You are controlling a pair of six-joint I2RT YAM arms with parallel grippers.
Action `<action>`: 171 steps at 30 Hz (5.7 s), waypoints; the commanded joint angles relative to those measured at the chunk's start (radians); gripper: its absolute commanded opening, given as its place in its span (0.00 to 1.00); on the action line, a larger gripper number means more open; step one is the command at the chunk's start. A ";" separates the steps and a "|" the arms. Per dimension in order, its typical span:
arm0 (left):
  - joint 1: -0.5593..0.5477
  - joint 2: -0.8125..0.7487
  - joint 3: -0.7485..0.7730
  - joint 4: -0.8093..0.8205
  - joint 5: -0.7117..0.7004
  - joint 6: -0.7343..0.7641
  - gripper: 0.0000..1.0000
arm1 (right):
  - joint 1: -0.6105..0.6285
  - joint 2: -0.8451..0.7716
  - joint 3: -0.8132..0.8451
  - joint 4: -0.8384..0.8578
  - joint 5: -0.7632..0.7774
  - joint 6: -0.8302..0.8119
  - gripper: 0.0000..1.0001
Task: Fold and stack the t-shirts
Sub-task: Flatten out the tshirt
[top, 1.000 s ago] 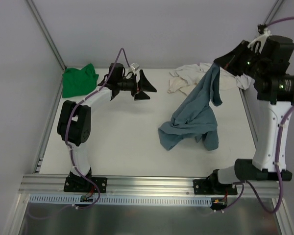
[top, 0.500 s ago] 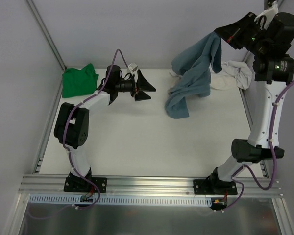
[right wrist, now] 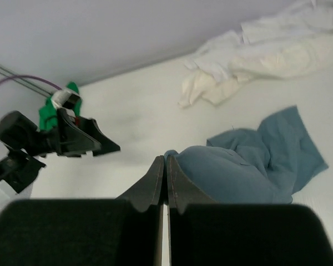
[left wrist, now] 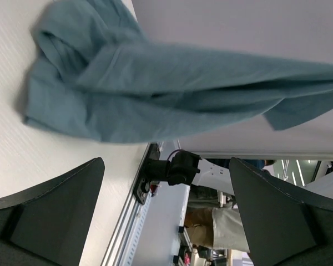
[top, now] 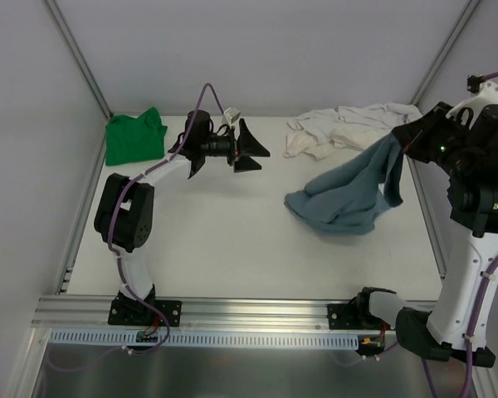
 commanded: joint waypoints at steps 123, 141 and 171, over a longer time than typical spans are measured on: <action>-0.018 -1.138 0.240 -0.931 -1.165 0.898 0.00 | -0.002 -0.301 0.025 -0.119 0.608 -0.048 0.00; -0.018 -1.212 0.493 -1.164 -1.222 0.879 0.00 | 0.075 -0.318 0.251 -0.240 0.512 0.061 0.00; -0.018 -0.884 0.442 -0.690 -1.158 1.151 0.00 | 0.089 0.021 0.343 -0.039 0.404 -0.020 0.00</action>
